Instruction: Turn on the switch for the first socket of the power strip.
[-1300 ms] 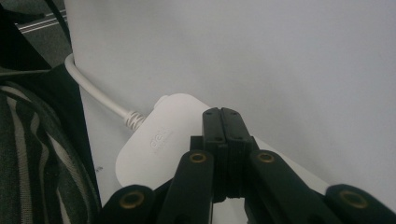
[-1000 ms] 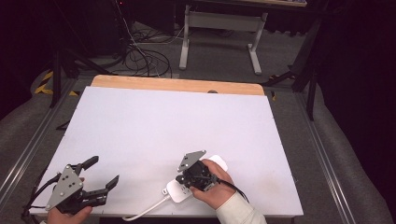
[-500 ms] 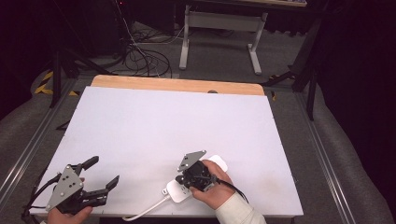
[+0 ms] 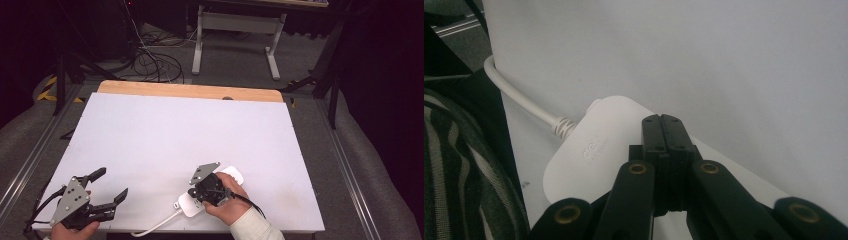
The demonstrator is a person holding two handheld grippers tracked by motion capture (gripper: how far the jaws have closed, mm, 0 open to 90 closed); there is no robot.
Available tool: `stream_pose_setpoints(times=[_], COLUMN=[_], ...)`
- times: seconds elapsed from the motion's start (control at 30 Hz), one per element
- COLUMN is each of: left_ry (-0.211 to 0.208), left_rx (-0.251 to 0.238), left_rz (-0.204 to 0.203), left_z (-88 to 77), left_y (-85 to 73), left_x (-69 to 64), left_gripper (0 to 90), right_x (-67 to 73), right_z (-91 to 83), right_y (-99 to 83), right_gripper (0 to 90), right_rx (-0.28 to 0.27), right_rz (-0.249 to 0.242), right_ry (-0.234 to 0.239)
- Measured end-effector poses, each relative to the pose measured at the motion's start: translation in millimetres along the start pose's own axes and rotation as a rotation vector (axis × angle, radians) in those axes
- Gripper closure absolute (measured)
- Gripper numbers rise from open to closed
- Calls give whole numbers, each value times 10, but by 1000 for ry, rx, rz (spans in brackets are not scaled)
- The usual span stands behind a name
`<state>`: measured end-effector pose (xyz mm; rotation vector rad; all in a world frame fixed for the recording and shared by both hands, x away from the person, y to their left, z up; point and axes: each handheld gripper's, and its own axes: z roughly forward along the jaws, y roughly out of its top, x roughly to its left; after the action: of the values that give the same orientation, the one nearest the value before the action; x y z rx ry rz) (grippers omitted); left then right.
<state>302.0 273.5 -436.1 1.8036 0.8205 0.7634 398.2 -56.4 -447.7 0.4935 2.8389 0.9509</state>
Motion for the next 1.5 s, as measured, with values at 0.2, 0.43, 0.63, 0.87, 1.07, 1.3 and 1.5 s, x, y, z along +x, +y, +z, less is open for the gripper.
stream_pose_setpoints(times=[0.2, 0.43, 0.63, 0.87, 1.07, 1.3, 1.5], left_ry=[2, 4, 4, 3, 4, 4, 3], left_rx=[2, 1, 1, -2, -2, -1, 3], left_rz=[2, 4, 4, -3, -1, -1, -5], left_z=[0, 1, 0, -1, -2, 1, 5], left_y=[0, 1, 1, 0, 1, 1, -5], left_x=[1, 0, 0, -7, -6, -5, 12], left_gripper=[164, 164, 164, 164, 164, 164, 164], right_x=[0, 11, 14, 15, 14, 17, 70], right_z=[3, 4, 10, 13, 20, 16, -175], right_y=[0, -5, -8, -12, -13, -10, 40], right_gripper=[900, 900, 900, 900, 900, 900, 900], right_rx=[2, 2, 1, -1, 4, -2, -98], right_rz=[2, -5, -5, 4, 4, 0, -40], right_ry=[0, -10, -11, -11, -13, -13, -70])
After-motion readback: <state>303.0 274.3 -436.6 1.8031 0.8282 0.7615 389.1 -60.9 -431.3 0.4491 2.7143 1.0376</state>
